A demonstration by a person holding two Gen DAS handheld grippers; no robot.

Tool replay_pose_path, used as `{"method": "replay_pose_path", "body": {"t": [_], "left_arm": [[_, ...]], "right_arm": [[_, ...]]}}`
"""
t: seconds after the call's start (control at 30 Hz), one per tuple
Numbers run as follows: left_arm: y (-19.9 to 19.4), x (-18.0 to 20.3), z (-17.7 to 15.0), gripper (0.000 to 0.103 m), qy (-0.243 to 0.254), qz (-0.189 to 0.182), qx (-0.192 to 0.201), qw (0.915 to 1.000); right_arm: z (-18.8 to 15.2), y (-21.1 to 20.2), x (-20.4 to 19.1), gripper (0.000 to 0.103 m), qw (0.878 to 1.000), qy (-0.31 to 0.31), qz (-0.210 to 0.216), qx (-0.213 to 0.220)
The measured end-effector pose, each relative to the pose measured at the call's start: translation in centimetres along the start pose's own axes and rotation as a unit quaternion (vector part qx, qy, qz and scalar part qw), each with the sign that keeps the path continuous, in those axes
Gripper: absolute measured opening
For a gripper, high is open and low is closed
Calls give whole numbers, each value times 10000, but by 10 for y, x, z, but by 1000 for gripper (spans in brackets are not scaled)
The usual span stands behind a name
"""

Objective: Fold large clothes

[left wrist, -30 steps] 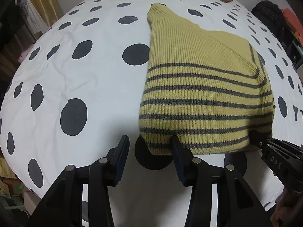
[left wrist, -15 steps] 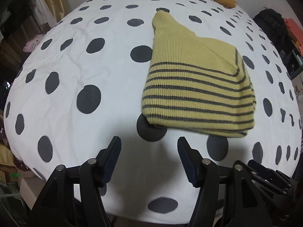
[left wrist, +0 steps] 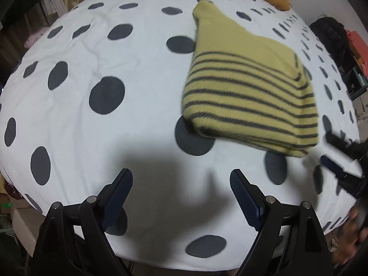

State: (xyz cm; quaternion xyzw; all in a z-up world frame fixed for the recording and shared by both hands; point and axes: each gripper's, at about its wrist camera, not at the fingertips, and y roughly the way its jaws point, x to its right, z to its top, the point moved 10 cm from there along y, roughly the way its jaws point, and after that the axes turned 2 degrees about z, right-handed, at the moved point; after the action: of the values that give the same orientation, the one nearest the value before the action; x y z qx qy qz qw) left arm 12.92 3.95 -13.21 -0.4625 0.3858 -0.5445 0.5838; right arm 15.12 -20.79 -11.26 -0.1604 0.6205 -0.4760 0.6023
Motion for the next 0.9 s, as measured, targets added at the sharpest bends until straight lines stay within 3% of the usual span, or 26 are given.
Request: {"method": "replay_pose_path", "body": {"t": [0.07, 0.17, 0.23, 0.3, 0.4, 0.47, 0.5, 0.6, 0.73, 0.9], "left_arm": [[11, -5, -3, 87, -81, 20, -147, 9999], [16, -8, 0, 87, -177, -52, -199, 9996], [19, -8, 1, 87, -145, -10, -233, 9996], [21, -8, 1, 87, -121, -15, -268, 9996], [23, -9, 1, 87, -220, -140, -315, 9992], [22, -9, 1, 87, -319, -269, -324, 9986], [22, -11, 0, 87, -340, -292, -312, 9985], [27, -12, 0, 87, -284, -272, -321, 9987], [33, -17, 2, 87, -235, -91, -275, 9993], [37, -29, 9, 87, -343, 4, -248, 9991]], "right_arm": [[16, 4, 6, 74, 9996, 187, 216, 66], [31, 24, 14, 74, 9997, 19, -213, -82], [33, 39, 13, 38, 9995, -41, -212, -250], [36, 42, 11, 26, 9994, 12, -76, -332], [37, 20, -16, 25, 9961, 164, 861, -139], [33, 2, -19, 24, 9945, 287, 1007, -31], [29, 0, -13, 23, 9952, 341, 914, -15], [12, 34, 35, 23, 9974, 625, 114, -350], [9, 42, 44, 24, 9957, 790, 326, -352], [11, 7, 35, 31, 9984, 484, -101, -264]]}}
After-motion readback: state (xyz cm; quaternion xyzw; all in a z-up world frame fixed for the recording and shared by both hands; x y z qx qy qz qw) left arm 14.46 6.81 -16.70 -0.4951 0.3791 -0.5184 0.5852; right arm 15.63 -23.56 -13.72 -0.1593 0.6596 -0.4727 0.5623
